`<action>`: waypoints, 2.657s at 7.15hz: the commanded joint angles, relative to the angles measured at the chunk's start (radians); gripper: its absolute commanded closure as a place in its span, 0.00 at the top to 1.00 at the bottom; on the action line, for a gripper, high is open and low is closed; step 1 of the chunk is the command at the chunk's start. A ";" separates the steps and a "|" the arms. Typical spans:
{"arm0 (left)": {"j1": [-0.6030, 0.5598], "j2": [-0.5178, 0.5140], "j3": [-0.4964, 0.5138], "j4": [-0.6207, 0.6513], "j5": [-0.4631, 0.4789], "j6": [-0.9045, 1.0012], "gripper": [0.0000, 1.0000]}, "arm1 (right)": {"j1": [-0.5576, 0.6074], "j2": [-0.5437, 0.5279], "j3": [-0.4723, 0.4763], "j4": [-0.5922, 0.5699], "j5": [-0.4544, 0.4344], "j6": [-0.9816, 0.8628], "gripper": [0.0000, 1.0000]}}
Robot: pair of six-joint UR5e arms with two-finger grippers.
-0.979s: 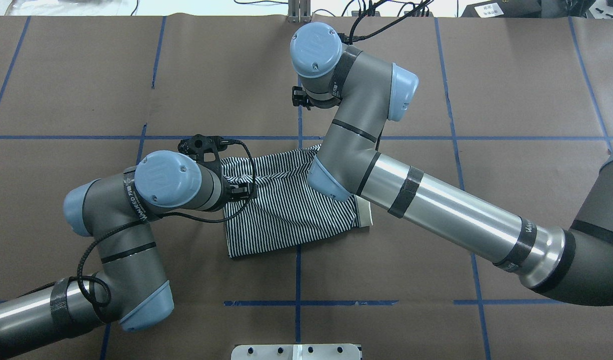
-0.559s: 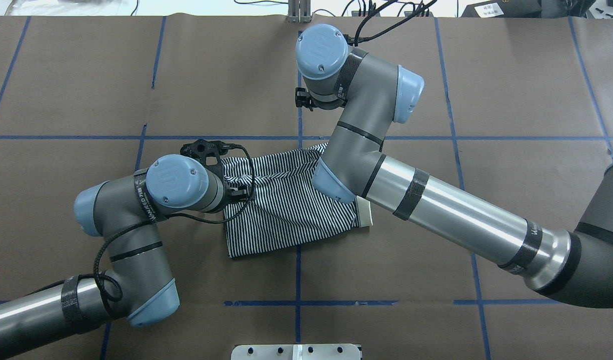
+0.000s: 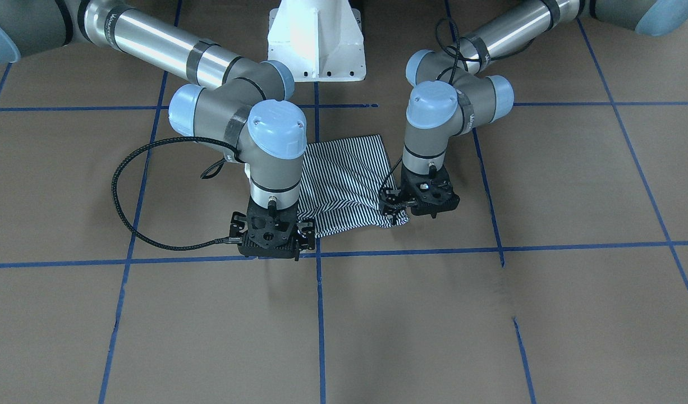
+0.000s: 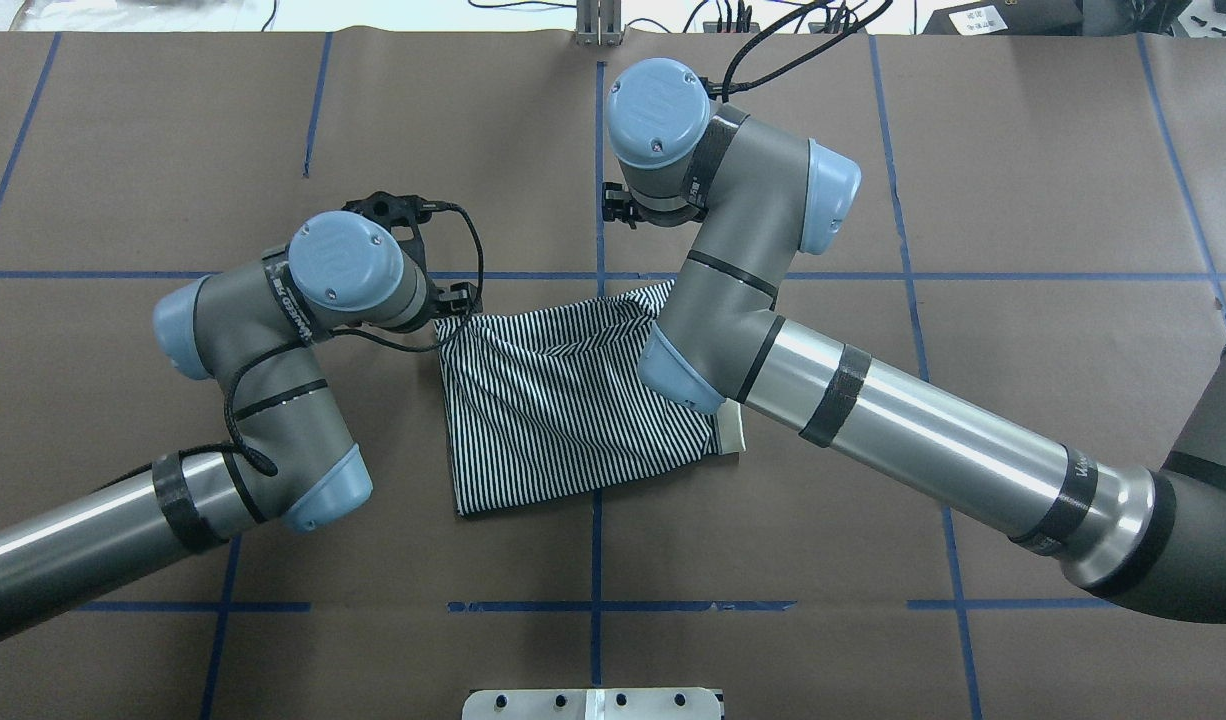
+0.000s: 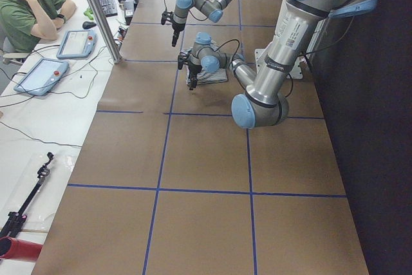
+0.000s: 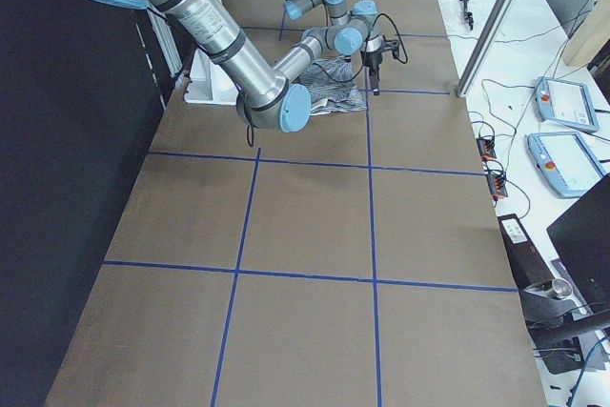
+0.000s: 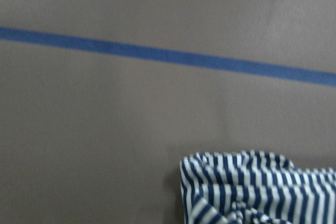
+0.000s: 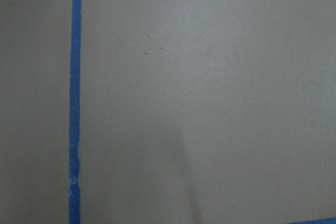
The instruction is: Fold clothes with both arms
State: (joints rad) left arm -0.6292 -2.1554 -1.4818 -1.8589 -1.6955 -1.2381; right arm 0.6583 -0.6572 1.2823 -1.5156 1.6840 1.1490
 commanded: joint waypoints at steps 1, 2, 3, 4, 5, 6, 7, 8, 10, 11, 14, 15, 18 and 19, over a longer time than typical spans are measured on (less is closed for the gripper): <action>-0.104 -0.006 0.020 -0.022 -0.039 0.183 1.00 | -0.005 -0.018 0.044 -0.002 -0.001 0.011 1.00; -0.124 0.002 0.011 -0.043 -0.102 0.224 1.00 | -0.037 -0.019 0.066 -0.003 -0.004 0.030 1.00; -0.124 0.006 0.006 -0.066 -0.104 0.223 1.00 | -0.074 -0.033 0.083 0.008 -0.016 0.085 1.00; -0.124 0.008 0.005 -0.066 -0.104 0.221 1.00 | -0.095 -0.041 0.089 0.009 -0.030 0.112 0.99; -0.124 0.008 0.005 -0.069 -0.104 0.218 1.00 | -0.100 -0.051 0.086 0.009 -0.039 0.112 0.82; -0.122 0.008 0.005 -0.069 -0.104 0.215 1.00 | -0.106 -0.071 0.081 0.017 -0.040 0.106 0.75; -0.122 0.008 0.005 -0.071 -0.104 0.212 1.00 | -0.106 -0.082 0.072 0.052 -0.050 0.103 0.74; -0.122 0.009 0.005 -0.071 -0.104 0.212 1.00 | -0.106 -0.085 0.071 0.060 -0.052 0.110 0.74; -0.122 0.009 0.005 -0.071 -0.104 0.210 1.00 | -0.118 -0.093 0.071 0.063 -0.053 0.113 0.69; -0.122 0.009 0.005 -0.071 -0.104 0.209 1.00 | -0.120 -0.101 0.071 0.064 -0.053 0.118 0.66; -0.121 0.011 -0.003 -0.071 -0.104 0.201 1.00 | -0.132 -0.099 0.071 0.064 -0.073 0.158 0.48; -0.122 0.012 -0.011 -0.071 -0.104 0.195 1.00 | -0.132 -0.098 0.071 0.063 -0.076 0.175 0.05; -0.116 0.015 -0.018 -0.069 -0.104 0.174 1.00 | -0.122 -0.096 0.069 0.058 -0.107 0.192 0.00; -0.116 0.015 -0.018 -0.069 -0.104 0.173 1.00 | -0.108 -0.096 0.063 0.055 -0.112 0.192 0.00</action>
State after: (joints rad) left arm -0.7467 -2.1401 -1.4997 -1.9283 -1.7994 -1.0616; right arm 0.5371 -0.7532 1.3503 -1.4571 1.5795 1.3394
